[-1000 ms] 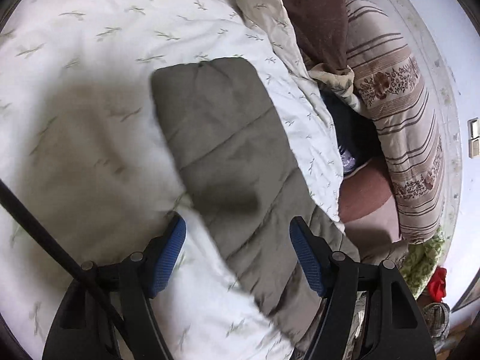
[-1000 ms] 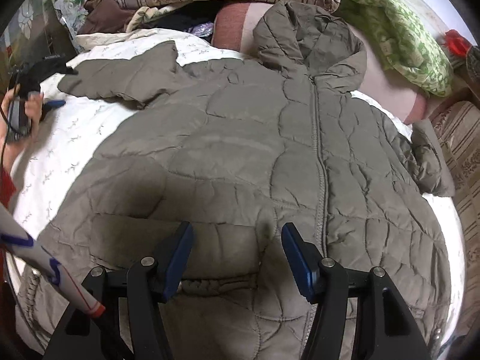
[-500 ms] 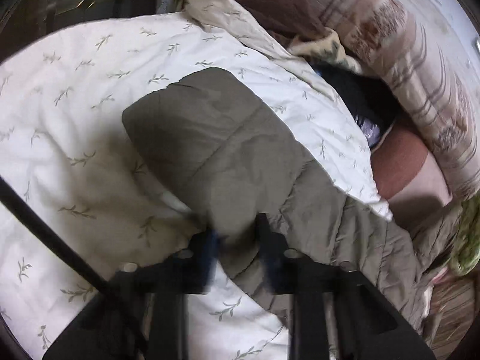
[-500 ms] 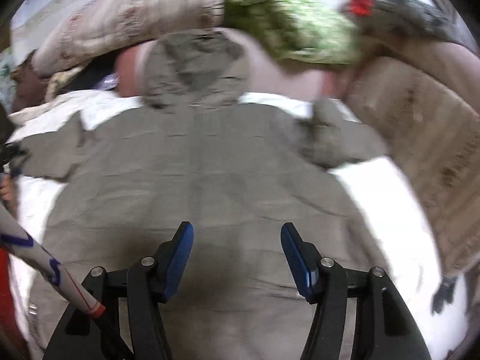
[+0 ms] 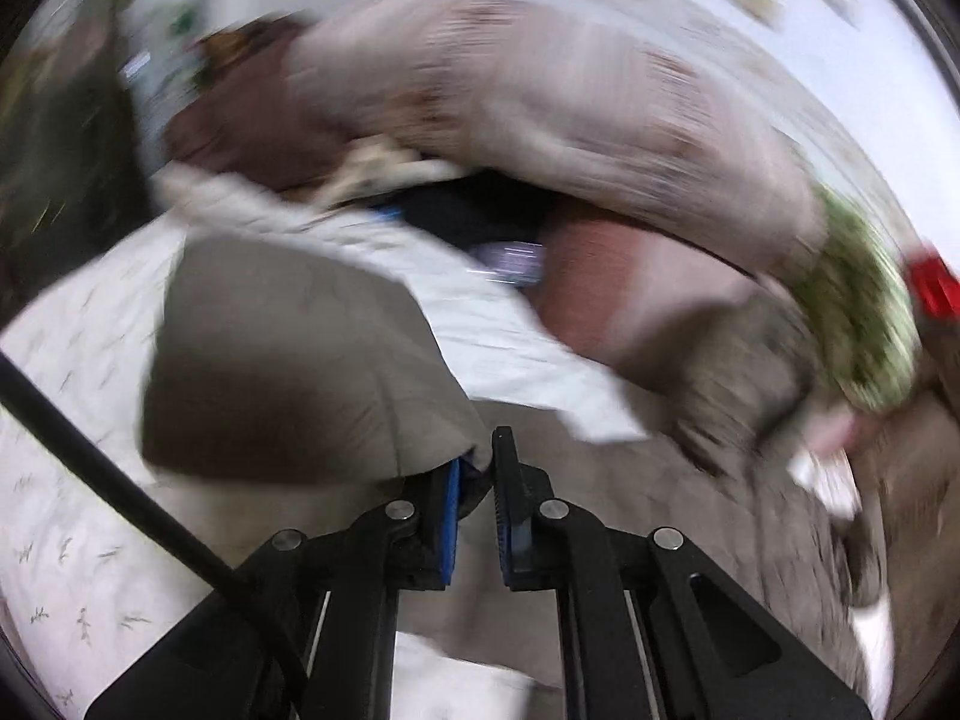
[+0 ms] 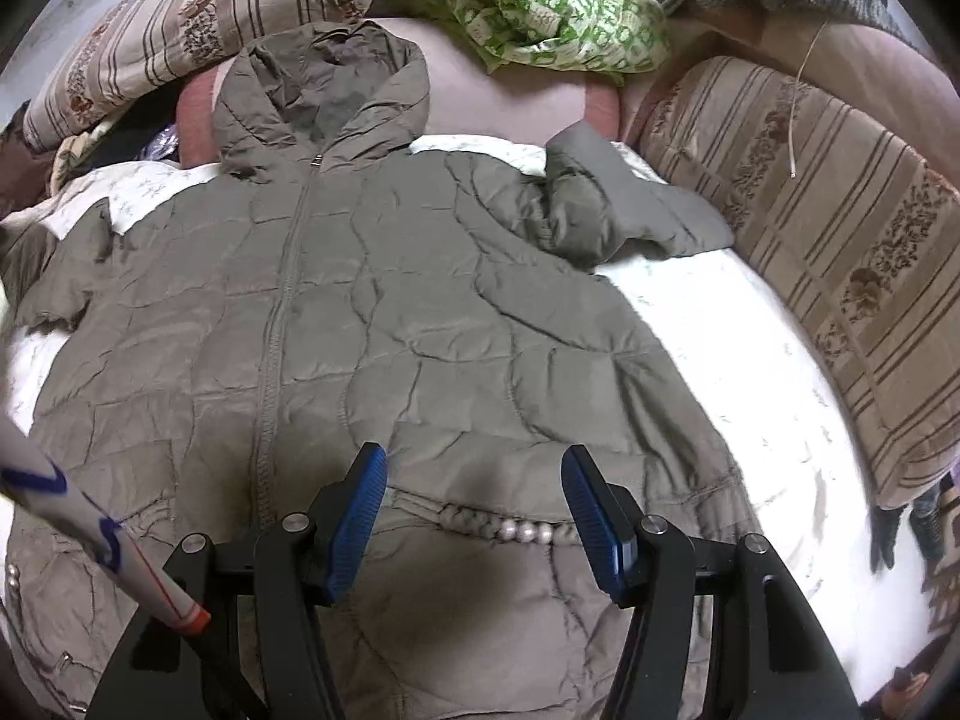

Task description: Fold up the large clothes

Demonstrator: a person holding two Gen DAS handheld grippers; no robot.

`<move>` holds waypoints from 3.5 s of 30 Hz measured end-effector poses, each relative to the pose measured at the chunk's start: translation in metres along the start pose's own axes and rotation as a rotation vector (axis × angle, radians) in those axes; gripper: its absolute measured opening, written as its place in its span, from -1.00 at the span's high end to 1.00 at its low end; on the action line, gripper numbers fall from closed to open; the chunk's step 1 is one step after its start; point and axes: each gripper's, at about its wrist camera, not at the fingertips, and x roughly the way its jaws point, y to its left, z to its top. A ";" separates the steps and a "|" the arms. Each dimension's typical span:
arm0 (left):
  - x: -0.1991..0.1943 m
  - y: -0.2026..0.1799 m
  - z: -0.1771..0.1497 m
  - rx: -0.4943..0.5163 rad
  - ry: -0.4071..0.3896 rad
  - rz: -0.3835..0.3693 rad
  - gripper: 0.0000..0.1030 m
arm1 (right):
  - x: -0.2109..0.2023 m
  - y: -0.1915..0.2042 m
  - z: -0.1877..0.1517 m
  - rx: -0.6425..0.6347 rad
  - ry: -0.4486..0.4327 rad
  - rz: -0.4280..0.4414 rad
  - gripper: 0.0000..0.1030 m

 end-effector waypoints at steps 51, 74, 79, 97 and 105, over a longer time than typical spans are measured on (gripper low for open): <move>-0.037 -0.056 -0.131 0.141 0.132 0.114 -0.25 | 0.180 -0.010 0.149 0.194 0.182 -0.182 0.68; -0.037 -0.073 -0.145 0.199 0.175 0.139 -0.25 | 0.198 0.048 0.129 0.108 0.222 -0.030 -0.02; -0.044 -0.084 -0.146 0.213 0.176 0.143 -0.25 | 0.158 0.046 0.134 0.049 0.162 0.021 -0.03; -0.137 -0.174 -0.226 0.397 0.109 0.004 -0.25 | -0.026 -0.269 0.042 0.365 -0.021 -0.194 -0.03; -0.151 -0.167 -0.250 0.369 0.153 0.053 -0.25 | -0.104 -0.344 0.044 0.476 -0.133 -0.233 -0.21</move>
